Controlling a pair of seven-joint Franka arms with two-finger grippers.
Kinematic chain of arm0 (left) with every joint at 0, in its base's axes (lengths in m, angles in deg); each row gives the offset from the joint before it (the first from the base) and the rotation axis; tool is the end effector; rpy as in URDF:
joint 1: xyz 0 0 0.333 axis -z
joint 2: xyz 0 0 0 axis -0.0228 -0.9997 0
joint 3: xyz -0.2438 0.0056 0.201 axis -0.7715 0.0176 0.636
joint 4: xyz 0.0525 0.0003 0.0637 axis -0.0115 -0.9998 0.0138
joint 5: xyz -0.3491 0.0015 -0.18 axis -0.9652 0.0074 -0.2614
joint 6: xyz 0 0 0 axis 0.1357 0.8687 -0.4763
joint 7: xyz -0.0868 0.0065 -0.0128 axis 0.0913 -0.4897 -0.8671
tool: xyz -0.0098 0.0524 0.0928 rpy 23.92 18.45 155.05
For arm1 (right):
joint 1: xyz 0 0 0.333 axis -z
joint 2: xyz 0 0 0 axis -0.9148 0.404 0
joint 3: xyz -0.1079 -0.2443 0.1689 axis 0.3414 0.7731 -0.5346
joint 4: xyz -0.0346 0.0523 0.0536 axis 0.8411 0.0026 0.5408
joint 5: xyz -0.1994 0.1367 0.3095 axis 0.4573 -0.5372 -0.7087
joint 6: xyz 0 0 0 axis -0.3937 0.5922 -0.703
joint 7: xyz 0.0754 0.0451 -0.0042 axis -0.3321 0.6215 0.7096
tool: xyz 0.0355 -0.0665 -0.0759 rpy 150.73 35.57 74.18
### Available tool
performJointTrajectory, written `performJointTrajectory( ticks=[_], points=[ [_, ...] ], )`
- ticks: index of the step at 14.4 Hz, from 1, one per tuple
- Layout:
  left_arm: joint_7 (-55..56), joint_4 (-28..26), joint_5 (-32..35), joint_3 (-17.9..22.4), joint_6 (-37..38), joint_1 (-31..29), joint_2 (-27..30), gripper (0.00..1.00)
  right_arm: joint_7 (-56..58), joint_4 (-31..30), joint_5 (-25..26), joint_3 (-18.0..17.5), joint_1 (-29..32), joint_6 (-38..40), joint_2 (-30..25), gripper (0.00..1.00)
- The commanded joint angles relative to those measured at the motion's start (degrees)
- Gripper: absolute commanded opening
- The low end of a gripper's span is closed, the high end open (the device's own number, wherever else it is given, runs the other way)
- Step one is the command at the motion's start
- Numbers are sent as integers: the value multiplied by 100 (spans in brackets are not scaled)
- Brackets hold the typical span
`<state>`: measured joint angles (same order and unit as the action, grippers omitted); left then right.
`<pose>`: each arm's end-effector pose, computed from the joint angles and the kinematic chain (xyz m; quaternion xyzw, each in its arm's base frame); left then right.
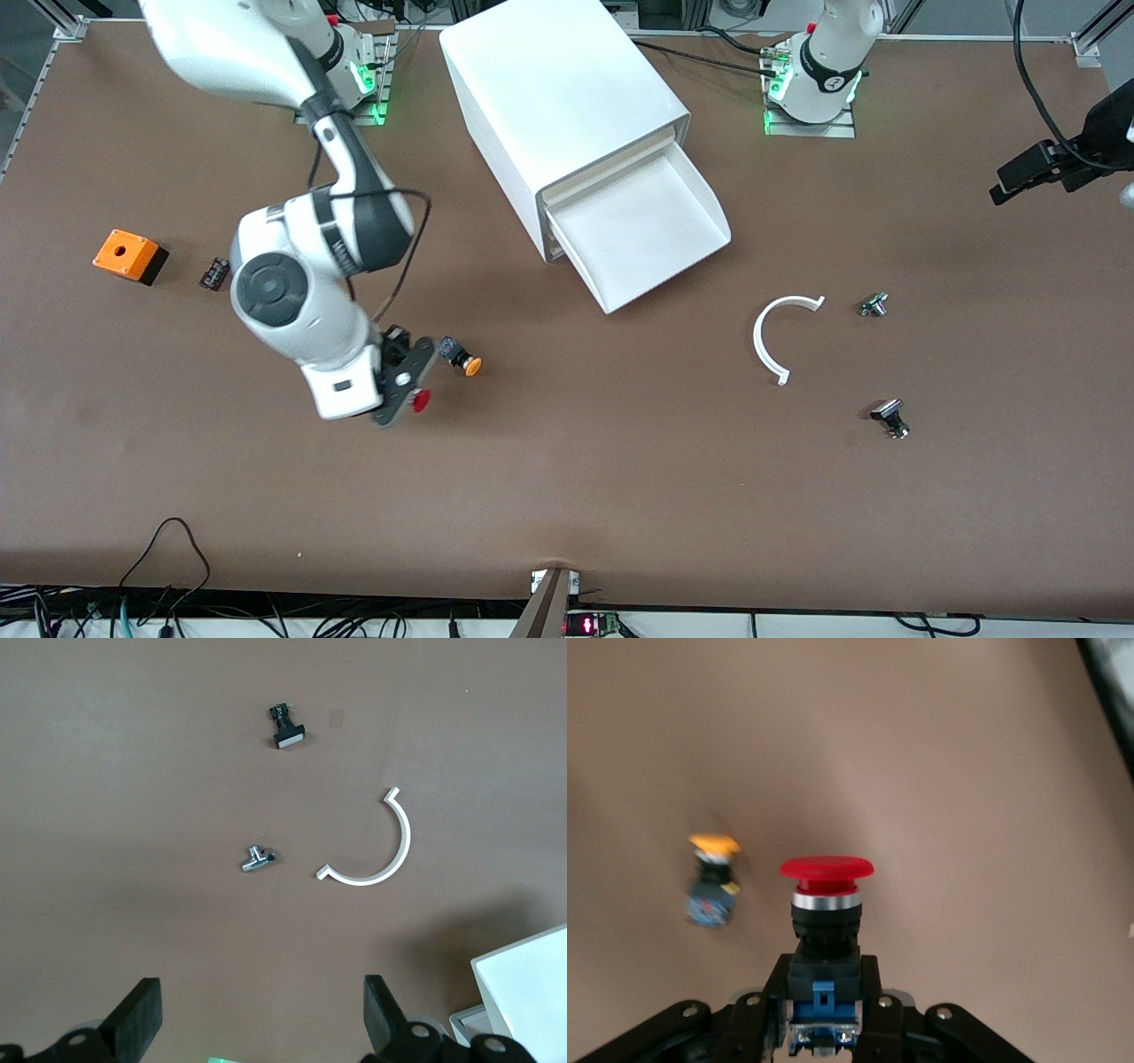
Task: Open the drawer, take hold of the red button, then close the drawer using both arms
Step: 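Lift the red button out and carry it over the table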
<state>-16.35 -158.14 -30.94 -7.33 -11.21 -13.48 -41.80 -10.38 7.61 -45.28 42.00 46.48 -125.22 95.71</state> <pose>0.5072 0.0444 0.5986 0.9942 0.1062 -0.0120 0.0108 0.7018 0.2283 0.3515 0.8695 0.4932 0.0244 0.0131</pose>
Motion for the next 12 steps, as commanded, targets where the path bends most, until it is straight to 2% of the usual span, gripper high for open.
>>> performJointTrajectory(
  ticks=[1,6,10,12],
  points=[
    [24,-225,95,-72,-164,-40,158,100,-5,-972,-99,-124,641,-577,-208,29],
    [24,-216,87,-160,-163,-14,79,100,135,-2027,-99,-238,889,-657,-419,30],
    [24,-190,78,-195,-243,13,-71,100,144,-3090,-99,-318,897,-1314,-699,31],
    [24,-190,78,-204,-243,22,-71,100,153,-3400,-99,-336,933,-1675,-744,47]
  ],
)
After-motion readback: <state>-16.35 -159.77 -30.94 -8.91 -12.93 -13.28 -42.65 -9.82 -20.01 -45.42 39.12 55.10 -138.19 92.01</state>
